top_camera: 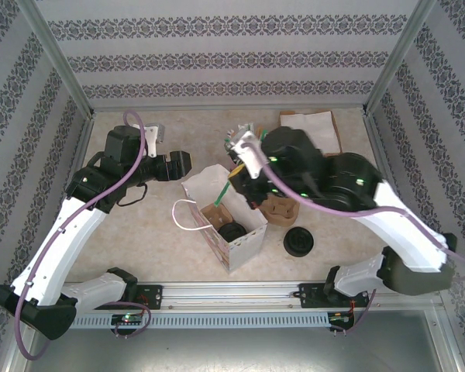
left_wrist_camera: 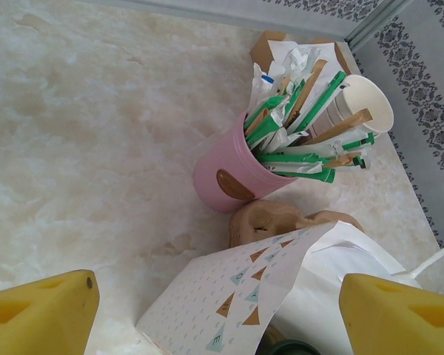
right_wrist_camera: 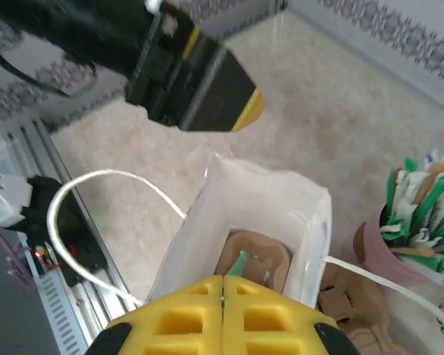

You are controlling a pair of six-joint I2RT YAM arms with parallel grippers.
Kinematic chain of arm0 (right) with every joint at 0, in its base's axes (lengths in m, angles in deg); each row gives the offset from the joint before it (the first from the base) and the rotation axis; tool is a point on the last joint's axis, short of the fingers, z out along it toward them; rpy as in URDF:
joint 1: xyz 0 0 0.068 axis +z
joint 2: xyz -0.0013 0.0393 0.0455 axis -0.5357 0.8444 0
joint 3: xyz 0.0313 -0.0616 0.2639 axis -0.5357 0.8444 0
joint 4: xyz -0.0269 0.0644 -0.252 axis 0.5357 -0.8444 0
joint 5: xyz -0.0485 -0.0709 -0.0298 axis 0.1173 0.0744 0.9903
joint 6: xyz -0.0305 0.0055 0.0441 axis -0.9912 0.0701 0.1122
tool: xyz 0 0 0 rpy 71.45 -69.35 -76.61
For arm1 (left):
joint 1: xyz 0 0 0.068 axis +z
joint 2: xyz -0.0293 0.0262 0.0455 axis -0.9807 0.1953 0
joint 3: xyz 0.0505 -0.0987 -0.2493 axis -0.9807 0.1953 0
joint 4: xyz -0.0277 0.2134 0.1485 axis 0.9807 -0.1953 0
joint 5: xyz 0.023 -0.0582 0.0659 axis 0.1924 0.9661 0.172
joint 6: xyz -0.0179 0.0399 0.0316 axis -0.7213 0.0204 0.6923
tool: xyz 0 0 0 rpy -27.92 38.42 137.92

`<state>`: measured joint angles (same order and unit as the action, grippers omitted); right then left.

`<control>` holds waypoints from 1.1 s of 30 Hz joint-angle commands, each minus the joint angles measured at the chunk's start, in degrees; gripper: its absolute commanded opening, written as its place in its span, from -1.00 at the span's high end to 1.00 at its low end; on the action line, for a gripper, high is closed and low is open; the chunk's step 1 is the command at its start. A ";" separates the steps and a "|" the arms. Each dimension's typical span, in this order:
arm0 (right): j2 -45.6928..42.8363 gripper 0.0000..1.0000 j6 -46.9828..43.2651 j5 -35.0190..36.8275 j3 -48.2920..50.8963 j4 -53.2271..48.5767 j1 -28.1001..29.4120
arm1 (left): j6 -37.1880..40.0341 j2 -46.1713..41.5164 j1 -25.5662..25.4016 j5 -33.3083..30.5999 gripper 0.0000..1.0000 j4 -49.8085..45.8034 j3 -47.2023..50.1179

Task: Pack the takeout coffee

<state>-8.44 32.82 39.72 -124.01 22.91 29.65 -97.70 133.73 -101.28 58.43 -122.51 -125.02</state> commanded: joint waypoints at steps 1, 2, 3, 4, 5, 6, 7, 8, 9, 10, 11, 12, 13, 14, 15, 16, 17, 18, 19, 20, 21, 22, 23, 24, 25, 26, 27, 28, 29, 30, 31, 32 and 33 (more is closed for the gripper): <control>3.28 1.00 0.40 0.92 2.60 0.69 0.25 | 1.26 -0.03 -0.70 0.32 -0.70 -2.01 -0.79; 4.52 1.00 1.00 0.81 3.54 1.32 -0.14 | 1.35 -0.03 -0.66 0.57 -0.70 -2.07 -0.70; 5.64 1.00 1.87 0.50 4.35 1.91 -0.69 | 1.59 -0.04 -0.71 0.87 -0.70 -2.24 -0.57; 6.51 1.00 2.46 -0.23 5.13 2.31 -1.24 | 1.65 -0.04 -0.66 0.93 -0.70 -2.35 -0.45; 7.32 0.97 3.01 -0.88 5.77 2.70 -1.81 | 1.81 -0.17 -0.66 0.76 -0.70 -2.51 -0.32; 7.84 0.92 3.58 -1.21 6.47 3.19 -2.34 | 1.93 -0.18 -0.67 0.64 -0.70 -2.59 -0.26; 8.17 0.89 3.93 -1.60 7.25 3.89 -2.67 | 1.98 -0.19 -0.69 0.39 -0.70 -2.72 -0.26; 8.19 0.85 4.42 -2.44 8.45 5.22 -3.01 | 2.07 -0.27 -0.70 0.33 -0.70 -2.77 -0.15; 8.07 0.76 4.97 -3.40 9.79 6.66 -3.36 | 2.22 -0.28 -0.70 0.30 -0.70 -2.69 0.04; 8.12 0.65 5.18 -4.30 10.49 7.37 -3.58 | 2.13 -0.27 -0.68 0.34 -0.70 -2.63 0.13; 8.18 0.51 5.30 -4.64 10.83 7.58 -3.75 | 2.04 -0.29 -0.66 0.42 -0.70 -2.53 0.30; 8.41 0.41 5.50 -4.14 10.85 7.35 -3.84 | 2.03 -0.32 -0.66 0.62 -0.70 -2.36 0.48; 8.44 0.33 5.55 -3.67 10.85 7.02 -3.92 | 1.98 -0.28 -0.68 0.81 -0.70 -2.15 0.61; 8.32 0.25 5.55 -3.39 10.85 6.93 -3.95 | 1.87 -0.21 -0.70 0.81 -0.70 -2.16 0.70; 8.16 0.20 5.48 -3.30 10.82 6.78 -4.03 | 2.03 -0.34 -0.68 0.81 -0.70 -2.05 0.76; 7.81 0.20 5.33 -3.21 10.71 6.57 -3.99 | 2.00 -0.36 -0.66 0.77 -0.70 -2.04 0.79; 7.40 0.20 5.33 -2.99 10.43 6.43 -4.03 | 2.09 -0.37 -0.67 0.71 -0.70 -2.08 0.79; 6.73 0.19 5.12 -2.73 10.28 6.40 -4.03 | 2.11 -0.34 -0.71 0.65 -0.70 -2.00 0.83; 5.89 0.19 4.90 -2.48 10.04 6.49 -4.03 | 2.23 -0.33 -0.67 0.64 -0.70 -2.00 0.84; 5.28 0.19 4.77 -2.17 9.80 6.38 -4.04 | 2.21 -0.33 -0.66 0.63 -0.70 -1.95 0.88; 4.29 0.19 4.64 -1.39 9.25 6.29 -4.03 | 2.12 -0.25 -0.66 0.71 -0.70 -1.80 0.95; 3.36 0.19 4.38 -0.53 8.66 6.04 -4.10 | 2.09 -0.23 -0.69 0.87 -0.70 -1.71 0.92; 2.59 0.20 4.03 0.52 8.16 5.79 -4.18 | 2.02 -0.21 -0.66 1.03 -0.70 -1.61 0.88; 1.75 0.21 3.58 2.16 7.24 5.14 -4.41 | 2.01 -0.21 -0.67 1.16 -0.70 -1.51 0.79; 1.02 0.22 3.32 4.01 6.28 4.26 -5.00 | 2.14 -0.03 -0.66 1.46 -0.70 -1.42 0.71; 0.31 0.24 3.14 5.21 5.55 3.56 -5.80 | 2.18 -0.10 -0.71 1.51 -0.69 -1.31 0.62; -0.71 0.26 3.22 6.59 5.15 3.06 -7.41 | 2.24 -0.10 -0.66 1.54 -0.69 -1.32 0.49; -1.63 0.26 3.33 7.63 5.03 2.91 -8.99 | 2.39 -0.09 -0.66 1.62 -0.70 -1.34 0.44; -2.77 0.27 3.54 8.22 4.99 2.90 -11.29 | 2.54 -0.08 -0.69 1.65 -0.69 -1.36 0.31; -4.02 0.27 3.60 7.98 5.05 2.90 -13.97 | 2.63 -0.05 -0.68 1.56 -0.69 -1.36 0.27; -5.17 0.27 3.61 7.28 5.21 2.92 -17.17 | 2.72 0.00 -0.67 1.61 -0.70 -1.39 0.11; -5.90 0.26 3.68 6.58 5.54 3.05 -19.70 | 2.84 0.02 -0.67 1.67 -0.70 -1.37 0.07; -6.55 0.26 3.62 5.64 5.96 3.03 -23.38 | 2.82 0.10 -0.66 1.67 -0.69 -1.41 0.09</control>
<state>-13.30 36.60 43.87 -117.67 27.55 11.20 -96.19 133.73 -101.28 59.11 -123.51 -124.56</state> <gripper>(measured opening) 0.371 0.848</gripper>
